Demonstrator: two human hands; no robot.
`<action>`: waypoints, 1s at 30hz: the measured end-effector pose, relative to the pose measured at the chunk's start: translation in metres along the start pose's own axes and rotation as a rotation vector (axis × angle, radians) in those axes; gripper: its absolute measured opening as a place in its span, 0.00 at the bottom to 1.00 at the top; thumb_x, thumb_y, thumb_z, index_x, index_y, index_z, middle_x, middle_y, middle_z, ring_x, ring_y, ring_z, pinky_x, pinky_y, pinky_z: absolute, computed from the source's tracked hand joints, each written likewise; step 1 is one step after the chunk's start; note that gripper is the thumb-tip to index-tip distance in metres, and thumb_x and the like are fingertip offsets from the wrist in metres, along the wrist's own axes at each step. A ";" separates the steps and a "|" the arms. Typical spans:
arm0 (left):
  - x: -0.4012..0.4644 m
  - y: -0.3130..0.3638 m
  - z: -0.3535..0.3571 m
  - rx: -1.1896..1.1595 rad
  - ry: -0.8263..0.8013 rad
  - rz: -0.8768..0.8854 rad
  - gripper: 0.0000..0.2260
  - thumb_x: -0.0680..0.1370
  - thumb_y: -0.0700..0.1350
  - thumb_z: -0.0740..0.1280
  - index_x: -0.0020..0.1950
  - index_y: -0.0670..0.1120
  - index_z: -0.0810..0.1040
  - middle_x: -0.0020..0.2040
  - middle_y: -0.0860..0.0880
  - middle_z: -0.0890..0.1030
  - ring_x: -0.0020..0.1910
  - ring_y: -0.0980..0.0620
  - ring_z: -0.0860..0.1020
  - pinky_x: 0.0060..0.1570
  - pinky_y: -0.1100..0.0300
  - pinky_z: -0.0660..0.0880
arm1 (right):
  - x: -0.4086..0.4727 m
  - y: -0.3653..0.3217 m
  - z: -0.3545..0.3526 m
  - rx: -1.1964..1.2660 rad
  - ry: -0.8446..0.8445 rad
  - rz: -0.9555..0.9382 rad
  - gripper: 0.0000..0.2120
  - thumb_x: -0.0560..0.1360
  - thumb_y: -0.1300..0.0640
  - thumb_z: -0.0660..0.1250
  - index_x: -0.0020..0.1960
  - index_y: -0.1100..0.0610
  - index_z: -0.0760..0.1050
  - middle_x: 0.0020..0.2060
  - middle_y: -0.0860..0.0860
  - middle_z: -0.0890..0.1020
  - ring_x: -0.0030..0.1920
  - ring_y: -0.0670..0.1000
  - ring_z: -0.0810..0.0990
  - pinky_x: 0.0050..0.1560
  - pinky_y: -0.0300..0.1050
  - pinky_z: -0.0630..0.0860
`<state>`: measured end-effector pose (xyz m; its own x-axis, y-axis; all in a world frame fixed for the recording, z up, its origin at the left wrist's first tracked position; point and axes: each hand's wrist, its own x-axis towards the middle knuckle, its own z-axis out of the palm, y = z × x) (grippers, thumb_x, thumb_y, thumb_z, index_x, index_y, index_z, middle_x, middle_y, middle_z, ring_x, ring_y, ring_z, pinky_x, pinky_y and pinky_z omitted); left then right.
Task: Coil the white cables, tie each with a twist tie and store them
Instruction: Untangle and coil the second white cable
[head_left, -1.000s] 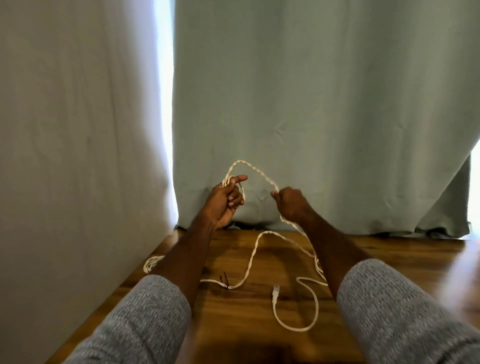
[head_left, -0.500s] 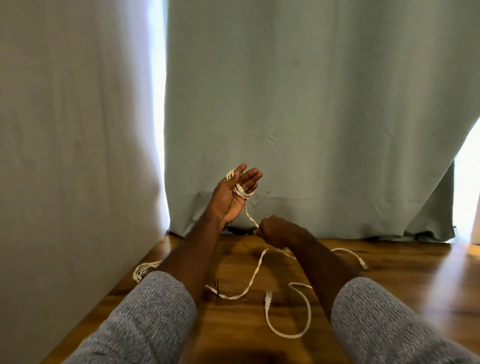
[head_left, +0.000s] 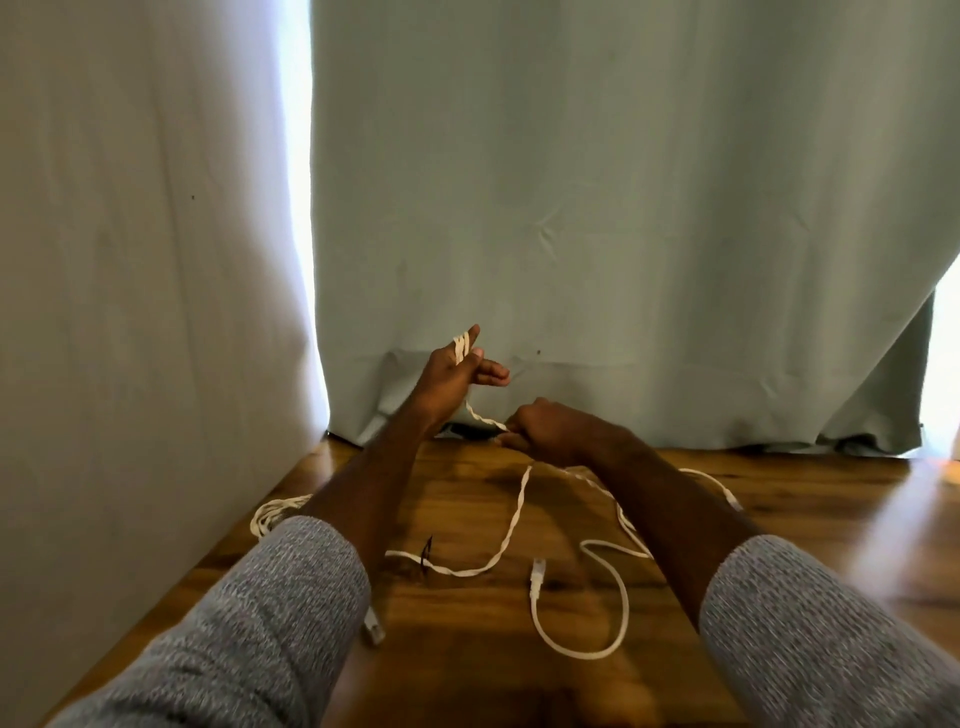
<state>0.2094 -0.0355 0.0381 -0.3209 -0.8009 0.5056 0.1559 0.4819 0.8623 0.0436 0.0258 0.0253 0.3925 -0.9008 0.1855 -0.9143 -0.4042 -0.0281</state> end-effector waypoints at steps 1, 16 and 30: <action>-0.001 -0.004 0.000 0.056 -0.028 0.006 0.21 0.86 0.41 0.56 0.79 0.44 0.58 0.45 0.42 0.85 0.42 0.49 0.86 0.48 0.63 0.77 | 0.001 0.000 -0.001 0.001 0.006 -0.017 0.18 0.84 0.47 0.59 0.50 0.60 0.80 0.38 0.52 0.78 0.34 0.45 0.73 0.42 0.44 0.70; -0.025 -0.043 -0.018 0.460 -0.196 -0.071 0.15 0.78 0.56 0.69 0.45 0.44 0.80 0.33 0.52 0.80 0.30 0.59 0.76 0.34 0.63 0.70 | 0.010 0.001 0.008 -0.113 0.282 0.069 0.15 0.79 0.43 0.66 0.60 0.51 0.71 0.54 0.54 0.81 0.49 0.55 0.79 0.51 0.52 0.76; -0.053 -0.083 -0.047 0.501 -0.091 -0.123 0.10 0.79 0.46 0.70 0.37 0.48 0.78 0.30 0.56 0.80 0.31 0.63 0.75 0.34 0.62 0.71 | -0.059 -0.051 0.052 -0.396 0.172 -0.459 0.19 0.75 0.44 0.62 0.64 0.46 0.76 0.69 0.56 0.71 0.58 0.57 0.77 0.55 0.55 0.73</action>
<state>0.2575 -0.0501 -0.0592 -0.3916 -0.8391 0.3775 -0.3468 0.5146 0.7841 0.0727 0.0911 -0.0350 0.7619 -0.5981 0.2486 -0.6374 -0.6242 0.4517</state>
